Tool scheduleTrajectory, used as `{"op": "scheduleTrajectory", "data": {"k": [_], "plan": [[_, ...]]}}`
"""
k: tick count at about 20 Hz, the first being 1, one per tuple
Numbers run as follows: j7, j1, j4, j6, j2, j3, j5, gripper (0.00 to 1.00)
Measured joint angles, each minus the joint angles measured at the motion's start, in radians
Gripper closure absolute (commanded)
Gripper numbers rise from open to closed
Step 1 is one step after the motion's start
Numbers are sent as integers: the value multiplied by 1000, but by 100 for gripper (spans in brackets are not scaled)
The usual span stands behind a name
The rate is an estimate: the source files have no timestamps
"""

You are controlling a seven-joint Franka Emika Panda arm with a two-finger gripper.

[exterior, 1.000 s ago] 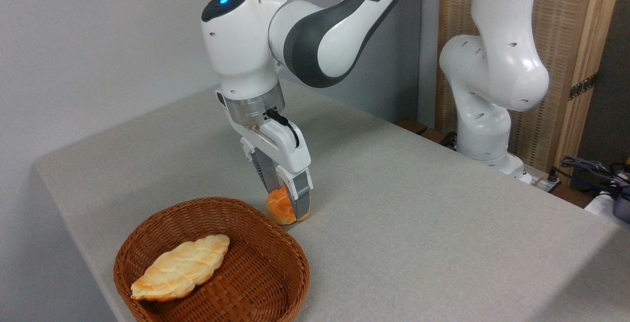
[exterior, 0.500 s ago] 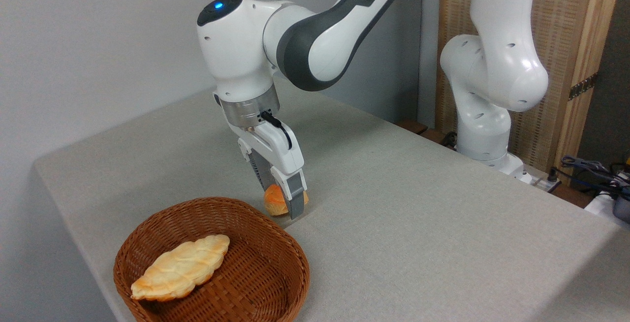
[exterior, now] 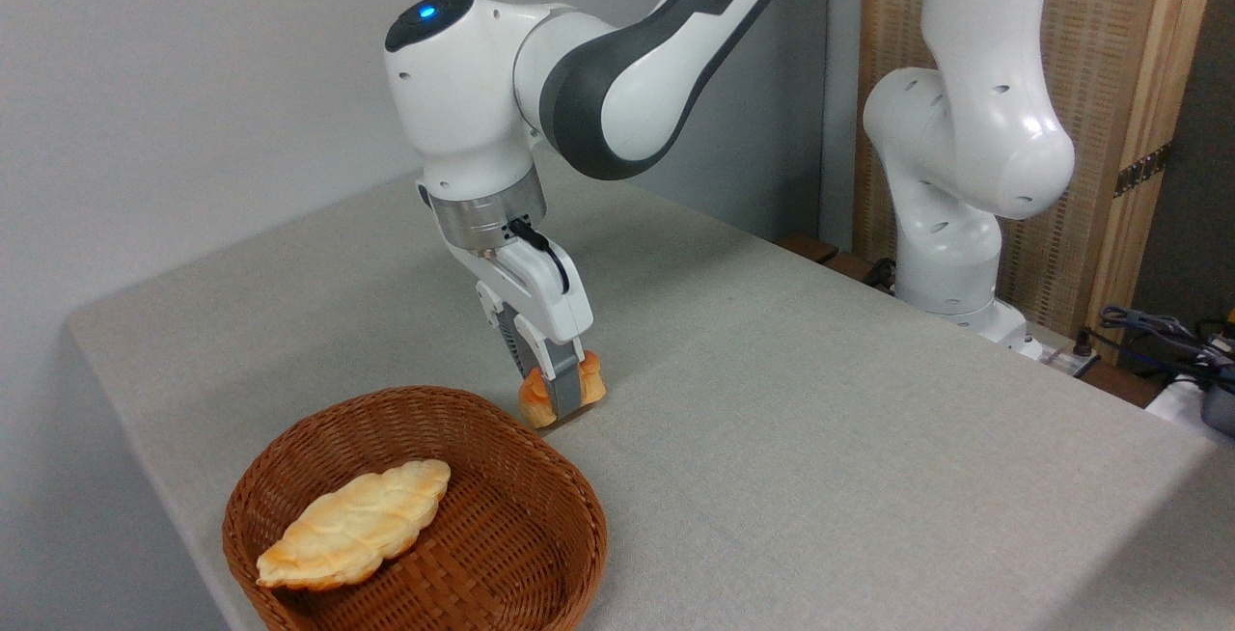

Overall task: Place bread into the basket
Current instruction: 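Lift the bun and carry it over the woven basket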

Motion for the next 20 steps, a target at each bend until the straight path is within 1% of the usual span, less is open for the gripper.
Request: {"op": "scheduleTrajectory", "data": {"k": [3, 5, 9, 13, 14, 15, 16, 17, 18, 19, 20], "plan": [[0, 0, 7, 5, -11, 0, -5, 59], [0, 0, 23, 6, -32, 0, -29, 56], [0, 0, 65, 6, -69, 2, -54, 55], [0, 4, 112, 17, -72, 17, -58, 55], [0, 6, 118, 37, -71, 24, -69, 53], [0, 8, 121, 68, -70, 31, -84, 49], [0, 10, 121, 102, -67, 37, -96, 41], [0, 11, 121, 136, -62, 41, -104, 29], [0, 14, 121, 168, -55, 45, -107, 8], [0, 15, 121, 195, -46, 50, -108, 0], [0, 15, 121, 221, -36, 54, -108, 0]]}}
